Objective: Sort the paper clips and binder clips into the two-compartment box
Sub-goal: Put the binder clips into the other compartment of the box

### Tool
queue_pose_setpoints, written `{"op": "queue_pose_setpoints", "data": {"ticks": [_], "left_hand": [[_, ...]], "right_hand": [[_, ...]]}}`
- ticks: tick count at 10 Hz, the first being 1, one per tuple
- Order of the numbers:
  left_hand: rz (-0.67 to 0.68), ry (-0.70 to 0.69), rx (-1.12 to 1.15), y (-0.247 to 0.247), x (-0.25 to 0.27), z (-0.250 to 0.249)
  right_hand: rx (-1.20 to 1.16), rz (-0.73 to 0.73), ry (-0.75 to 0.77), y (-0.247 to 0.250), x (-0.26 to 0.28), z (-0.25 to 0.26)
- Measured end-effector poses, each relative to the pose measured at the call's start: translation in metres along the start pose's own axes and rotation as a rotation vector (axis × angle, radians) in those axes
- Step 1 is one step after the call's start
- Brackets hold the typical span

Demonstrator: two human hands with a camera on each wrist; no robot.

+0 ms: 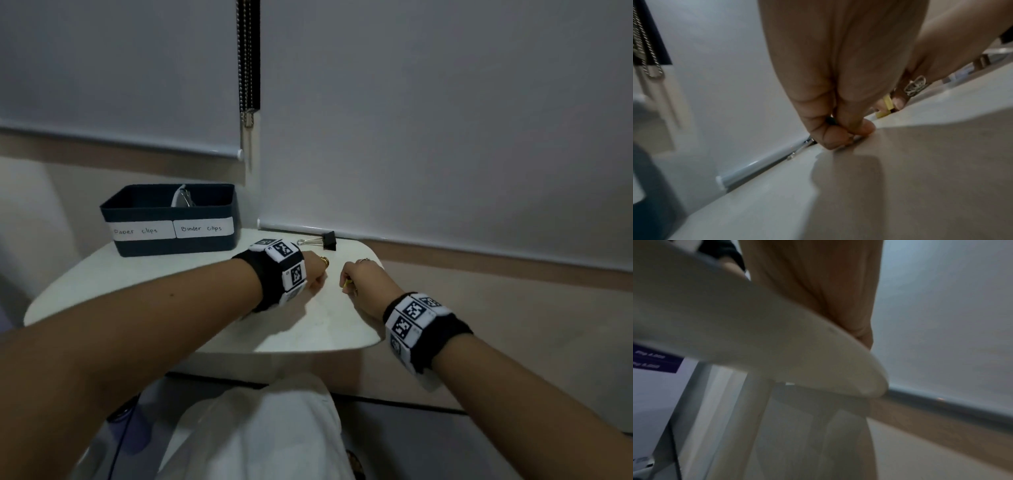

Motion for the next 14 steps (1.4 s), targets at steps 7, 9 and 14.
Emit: {"op": "queue_pose_setpoints", "data": {"ticks": [7,9,14], "left_hand": [[-0.505,-0.087,-0.428,0.157,0.077,0.152],[-0.21,0.264,-0.312,0.123,0.137,0.212],[-0.296,0.185,-0.281,0.114,0.134,0.22]], "right_hand": [[0.289,0.166,-0.102,0.006,-0.023,0.031],[0.187,0.214,-0.047,0.048,-0.031,0.108],[0.034,0.136,-0.02,0.005,-0.153,0.259]]}}
Point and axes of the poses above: each hand's wrist, its own x-axis away from the middle knuckle, its own y-axis out of the back of the hand, z = x × y, the point moved 3 cm from there along -x, towards the middle knuckle, and after that the axes turned 13 degrees about -y, right-handed, at the moved point
